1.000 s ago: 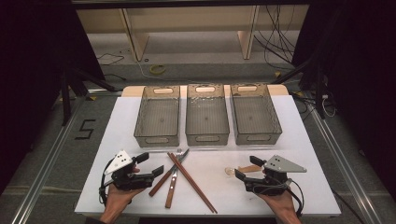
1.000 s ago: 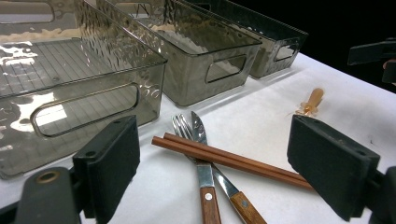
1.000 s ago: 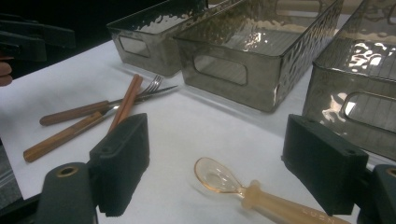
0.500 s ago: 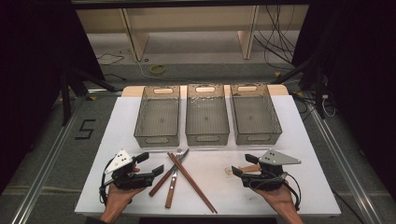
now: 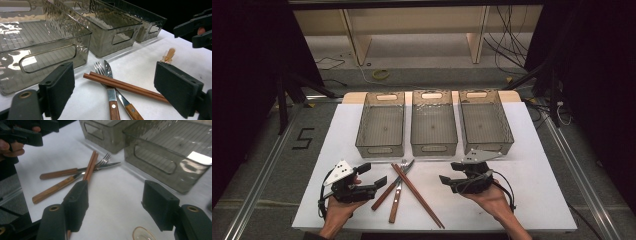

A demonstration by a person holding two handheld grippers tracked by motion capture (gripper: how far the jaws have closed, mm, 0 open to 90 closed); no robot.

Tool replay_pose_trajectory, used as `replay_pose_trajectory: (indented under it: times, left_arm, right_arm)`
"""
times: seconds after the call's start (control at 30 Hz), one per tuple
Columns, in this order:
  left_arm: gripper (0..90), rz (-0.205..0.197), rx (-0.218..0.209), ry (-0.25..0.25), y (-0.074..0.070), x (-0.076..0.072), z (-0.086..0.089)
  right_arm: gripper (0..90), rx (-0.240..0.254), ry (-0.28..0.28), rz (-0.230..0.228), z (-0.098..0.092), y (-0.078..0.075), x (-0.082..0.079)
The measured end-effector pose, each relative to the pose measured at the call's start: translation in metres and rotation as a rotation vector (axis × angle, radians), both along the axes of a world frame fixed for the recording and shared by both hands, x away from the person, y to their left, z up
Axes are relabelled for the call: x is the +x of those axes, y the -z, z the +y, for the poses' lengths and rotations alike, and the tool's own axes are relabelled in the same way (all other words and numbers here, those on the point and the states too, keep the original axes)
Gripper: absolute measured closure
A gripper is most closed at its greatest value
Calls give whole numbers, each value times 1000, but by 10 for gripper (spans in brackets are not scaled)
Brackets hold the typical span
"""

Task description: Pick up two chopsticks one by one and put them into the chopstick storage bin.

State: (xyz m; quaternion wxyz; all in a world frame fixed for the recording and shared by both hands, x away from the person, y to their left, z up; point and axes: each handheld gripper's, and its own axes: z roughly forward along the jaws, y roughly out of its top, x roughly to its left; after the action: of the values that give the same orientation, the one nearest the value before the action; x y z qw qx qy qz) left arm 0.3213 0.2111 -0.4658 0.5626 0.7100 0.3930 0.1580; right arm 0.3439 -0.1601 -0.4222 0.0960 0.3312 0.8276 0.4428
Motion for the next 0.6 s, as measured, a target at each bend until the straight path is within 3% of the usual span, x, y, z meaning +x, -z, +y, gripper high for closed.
replay_pose_trajectory:
  times: [0.4, 0.6]
  left_arm:
    - [164, -4, 3, -2, 0, 0, 0]
    - [164, -10, 0, -3, -1, 0, 1]
  right_arm:
    - [485, -112, -90, 121, 46, 15, 16]
    - [539, -142, -130, 179, 61, 25, 17]
